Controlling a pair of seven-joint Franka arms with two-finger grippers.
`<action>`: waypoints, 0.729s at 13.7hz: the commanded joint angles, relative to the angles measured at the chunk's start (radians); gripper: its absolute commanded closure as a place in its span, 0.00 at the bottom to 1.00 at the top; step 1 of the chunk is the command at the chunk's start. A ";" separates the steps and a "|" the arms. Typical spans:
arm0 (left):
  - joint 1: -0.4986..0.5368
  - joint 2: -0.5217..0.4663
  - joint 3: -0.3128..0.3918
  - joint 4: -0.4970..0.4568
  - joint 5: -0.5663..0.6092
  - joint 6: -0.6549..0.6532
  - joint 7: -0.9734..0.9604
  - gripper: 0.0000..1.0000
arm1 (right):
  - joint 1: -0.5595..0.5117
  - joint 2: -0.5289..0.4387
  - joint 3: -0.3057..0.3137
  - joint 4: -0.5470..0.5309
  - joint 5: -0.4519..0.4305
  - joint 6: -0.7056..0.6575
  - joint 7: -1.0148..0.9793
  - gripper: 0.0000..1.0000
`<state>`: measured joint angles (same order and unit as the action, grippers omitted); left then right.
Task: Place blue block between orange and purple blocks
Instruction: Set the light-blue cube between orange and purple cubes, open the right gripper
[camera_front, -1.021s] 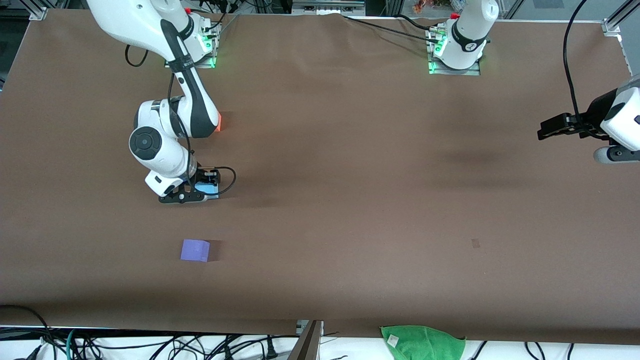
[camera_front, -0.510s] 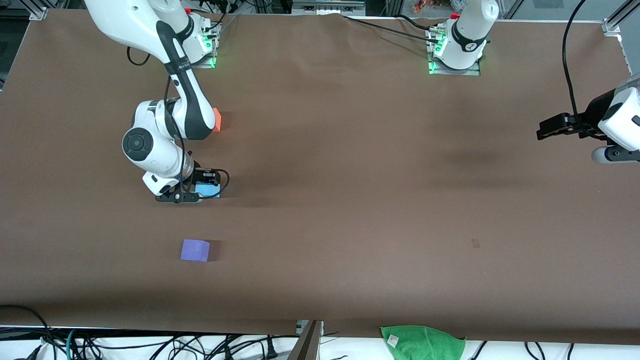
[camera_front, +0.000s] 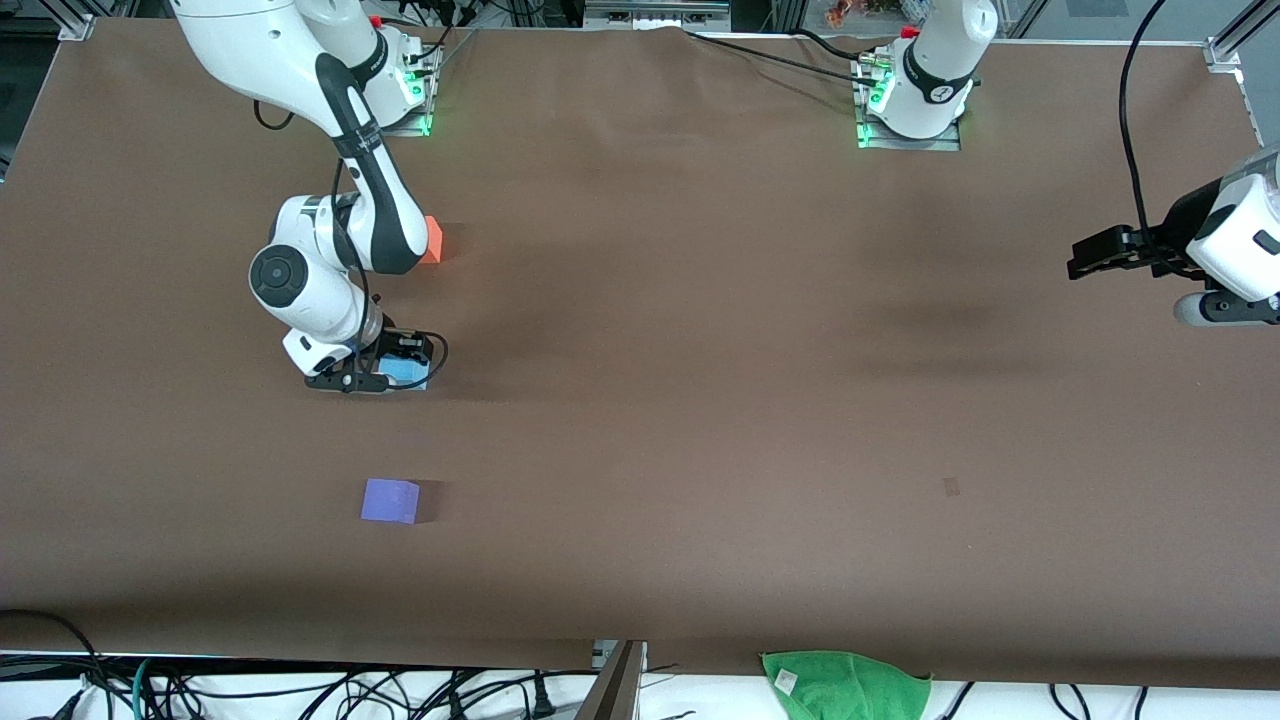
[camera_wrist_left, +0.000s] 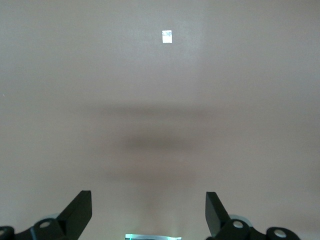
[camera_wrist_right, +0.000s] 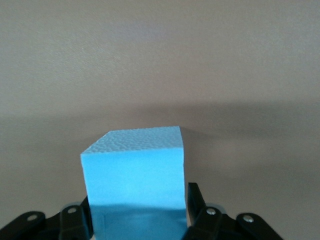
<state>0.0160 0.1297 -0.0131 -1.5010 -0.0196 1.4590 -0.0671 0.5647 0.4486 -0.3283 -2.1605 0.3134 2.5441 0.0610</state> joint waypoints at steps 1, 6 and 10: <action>0.005 0.018 0.004 0.031 0.009 -0.003 0.018 0.00 | -0.002 -0.048 0.005 -0.035 0.026 0.010 -0.018 0.15; -0.004 0.018 0.004 0.031 0.010 -0.003 0.010 0.00 | -0.003 -0.085 -0.006 0.030 0.026 -0.109 -0.021 0.01; 0.001 0.018 0.002 0.031 0.009 -0.003 0.012 0.00 | -0.008 -0.084 -0.029 0.066 0.024 -0.148 -0.071 0.01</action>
<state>0.0170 0.1298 -0.0123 -1.5004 -0.0196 1.4594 -0.0671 0.5646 0.3724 -0.3470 -2.1074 0.3140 2.4154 0.0471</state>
